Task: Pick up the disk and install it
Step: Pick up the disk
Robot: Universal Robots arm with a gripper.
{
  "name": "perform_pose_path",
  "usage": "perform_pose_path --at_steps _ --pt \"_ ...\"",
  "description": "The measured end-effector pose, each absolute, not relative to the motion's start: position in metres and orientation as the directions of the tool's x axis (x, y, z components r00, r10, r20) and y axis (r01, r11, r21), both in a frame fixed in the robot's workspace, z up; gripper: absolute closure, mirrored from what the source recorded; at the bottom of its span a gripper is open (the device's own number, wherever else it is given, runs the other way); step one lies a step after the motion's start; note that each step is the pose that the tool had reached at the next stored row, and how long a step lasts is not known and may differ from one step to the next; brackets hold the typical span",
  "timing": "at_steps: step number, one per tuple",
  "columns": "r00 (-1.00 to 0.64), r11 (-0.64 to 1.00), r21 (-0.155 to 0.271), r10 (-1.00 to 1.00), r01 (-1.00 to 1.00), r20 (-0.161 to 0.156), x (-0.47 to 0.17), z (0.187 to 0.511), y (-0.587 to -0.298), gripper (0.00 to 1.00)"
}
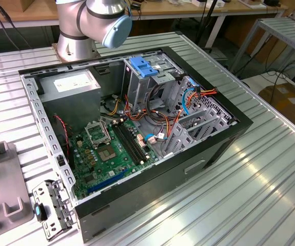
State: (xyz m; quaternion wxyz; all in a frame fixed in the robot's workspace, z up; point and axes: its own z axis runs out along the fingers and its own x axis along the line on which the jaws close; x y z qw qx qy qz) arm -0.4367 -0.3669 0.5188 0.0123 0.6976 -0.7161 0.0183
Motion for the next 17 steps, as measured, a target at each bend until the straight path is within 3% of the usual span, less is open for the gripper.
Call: perform_pose_path --at_steps 17 --pt "-0.026 0.026 -0.009 -0.999 -1.000 0.043 -0.422 0.519 -0.367 0.63"
